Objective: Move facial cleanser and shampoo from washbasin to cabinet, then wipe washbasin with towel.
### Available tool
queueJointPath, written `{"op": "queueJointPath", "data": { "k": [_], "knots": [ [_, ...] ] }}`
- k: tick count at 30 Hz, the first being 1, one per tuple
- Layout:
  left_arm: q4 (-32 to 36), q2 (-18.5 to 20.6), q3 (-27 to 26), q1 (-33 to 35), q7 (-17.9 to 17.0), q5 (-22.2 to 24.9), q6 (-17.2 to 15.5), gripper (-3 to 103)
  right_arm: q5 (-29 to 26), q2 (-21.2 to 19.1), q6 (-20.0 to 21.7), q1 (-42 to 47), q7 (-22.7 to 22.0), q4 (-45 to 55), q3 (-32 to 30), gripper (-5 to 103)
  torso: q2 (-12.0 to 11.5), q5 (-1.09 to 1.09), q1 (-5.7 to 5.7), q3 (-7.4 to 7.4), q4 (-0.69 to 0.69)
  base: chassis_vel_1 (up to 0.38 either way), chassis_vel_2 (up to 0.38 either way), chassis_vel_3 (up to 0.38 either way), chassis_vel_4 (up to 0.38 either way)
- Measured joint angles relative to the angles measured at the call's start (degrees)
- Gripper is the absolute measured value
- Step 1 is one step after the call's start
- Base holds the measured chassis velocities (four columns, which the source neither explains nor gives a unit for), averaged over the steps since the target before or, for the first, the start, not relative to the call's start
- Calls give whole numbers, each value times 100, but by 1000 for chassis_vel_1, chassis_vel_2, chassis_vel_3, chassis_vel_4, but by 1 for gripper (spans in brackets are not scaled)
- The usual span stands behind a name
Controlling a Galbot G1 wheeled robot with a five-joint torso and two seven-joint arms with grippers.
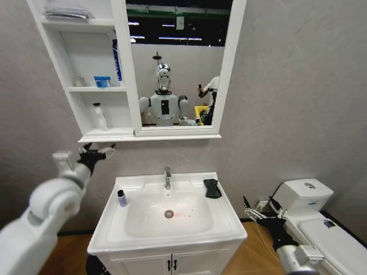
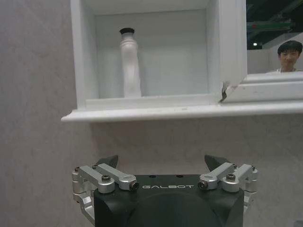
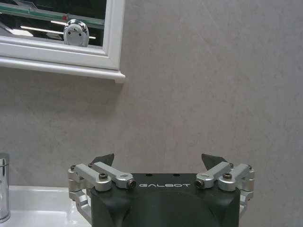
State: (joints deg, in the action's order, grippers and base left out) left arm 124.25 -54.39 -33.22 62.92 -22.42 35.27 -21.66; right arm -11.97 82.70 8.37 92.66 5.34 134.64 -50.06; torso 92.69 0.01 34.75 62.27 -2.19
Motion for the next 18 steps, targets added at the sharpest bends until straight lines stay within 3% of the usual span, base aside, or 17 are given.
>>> {"op": "queueJointPath", "data": {
  "k": [1,3,4,6,8,10,11,14,18],
  "knots": [
    [0,0,0,0,0,0,0,100,0,0,0,0,0,0,0,100,0,0,0,0,0,0,0,0,0],
    [-208,-540,-10,538,373,-739,414,100,-1,-7,2,6,-10,22,-27,100,0,-2,0,0,0,0,0,0,0],
    [-208,-540,-10,538,373,-739,414,100,-1,-7,2,6,-10,22,-27,100,0,-2,0,0,0,0,0,0,0],
    [-718,-1096,94,923,749,-1535,924,100,-10,11,4,6,-25,64,-37,100,0,0,-1,0,0,0,0,0,0],
    [-912,-1275,120,977,878,-1743,1066,100,-14,20,5,9,-27,81,-37,100,0,0,0,0,-1,0,0,0,0],
    [-1545,-1684,198,959,1084,-2183,1360,100,-20,27,6,17,-31,100,-40,100,0,1,1,1,0,0,0,0,0],
    [-1545,-1684,198,959,1084,-2183,1360,100,-20,27,6,17,-31,100,-40,100,0,1,1,1,0,0,0,0,0],
    [-2379,-2039,246,715,1161,-2440,1634,100,-77,27,13,5,-47,133,-79,100,-1,0,1,1,0,0,0,0,0],
    [-2836,-2147,262,420,1115,-2461,1696,100,-154,14,26,-2,-60,160,-141,100,-1,-2,2,1,-1,0,0,0,0]
  ]
}}
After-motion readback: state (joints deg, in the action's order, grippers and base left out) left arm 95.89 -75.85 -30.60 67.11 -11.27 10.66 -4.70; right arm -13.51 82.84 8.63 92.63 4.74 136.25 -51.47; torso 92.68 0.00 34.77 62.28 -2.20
